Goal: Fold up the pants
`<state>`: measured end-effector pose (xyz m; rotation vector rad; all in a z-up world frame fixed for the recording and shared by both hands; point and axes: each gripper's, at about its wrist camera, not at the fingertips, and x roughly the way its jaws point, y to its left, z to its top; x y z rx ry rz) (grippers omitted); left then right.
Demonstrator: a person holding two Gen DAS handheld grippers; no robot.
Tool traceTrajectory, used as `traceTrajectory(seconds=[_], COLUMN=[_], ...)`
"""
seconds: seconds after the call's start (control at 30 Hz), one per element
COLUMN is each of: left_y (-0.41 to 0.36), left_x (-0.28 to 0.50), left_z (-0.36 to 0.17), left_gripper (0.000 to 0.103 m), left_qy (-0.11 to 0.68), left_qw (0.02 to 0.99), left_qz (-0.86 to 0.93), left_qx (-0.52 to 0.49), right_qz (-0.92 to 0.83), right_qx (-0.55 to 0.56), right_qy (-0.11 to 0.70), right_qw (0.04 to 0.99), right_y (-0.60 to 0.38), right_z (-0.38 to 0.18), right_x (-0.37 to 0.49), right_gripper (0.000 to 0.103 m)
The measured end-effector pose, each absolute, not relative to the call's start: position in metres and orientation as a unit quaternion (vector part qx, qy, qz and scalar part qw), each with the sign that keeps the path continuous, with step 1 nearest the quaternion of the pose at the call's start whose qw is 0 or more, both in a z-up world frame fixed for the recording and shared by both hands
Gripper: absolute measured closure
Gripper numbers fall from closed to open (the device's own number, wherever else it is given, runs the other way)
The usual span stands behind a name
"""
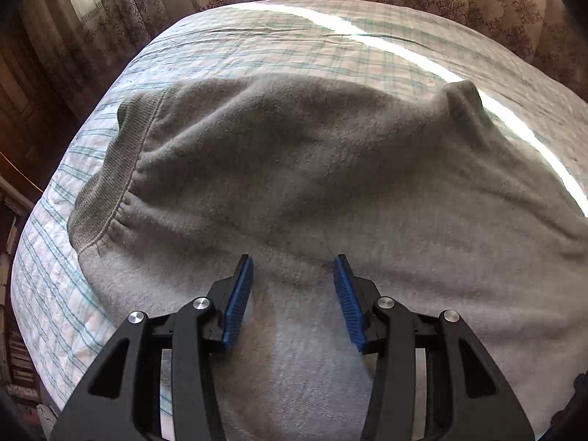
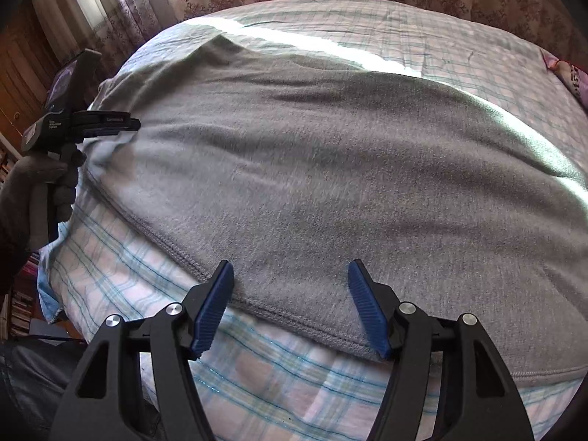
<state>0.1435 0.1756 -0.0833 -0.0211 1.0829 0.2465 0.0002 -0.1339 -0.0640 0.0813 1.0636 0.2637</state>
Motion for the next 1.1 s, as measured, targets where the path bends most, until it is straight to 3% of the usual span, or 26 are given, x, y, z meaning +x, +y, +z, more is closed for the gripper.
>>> traceTrajectory(seconds=[0.1,0.17,0.5,0.7,1.1], left_y=[0.156,0.138,0.06,0.059,0.044], left_x=[0.153,0.164,0.236,0.283,0.268], left_z=[-0.069,-0.063,-0.072,-0.095,-0.085], left_gripper=[0.055,0.047,0.046,0.045,0.041], left_qy=[0.502,0.498,0.507,0.523,0.498], left_qw=[0.859,0.864,0.862,0.85,0.863], left_qz=[0.098,0.075,0.016,0.056,0.062], left_qx=[-0.01,-0.011,0.001,0.017,0.054], right_qz=[0.081,0.039,-0.054,-0.06,-0.069], right_qx=[0.051,0.048,0.089,0.065,0.051], right_qy=[0.473,0.459,0.451,0.475,0.472], right_qw=[0.876,0.886,0.886,0.875,0.877], right_y=[-0.158,-0.176,-0.25,-0.249,-0.244], right_z=[-0.047,-0.043,-0.055,-0.082,-0.082], right_x=[0.016,0.032,0.1,0.098,0.097], right_gripper=[0.038,0.038,0.038,0.038,0.036])
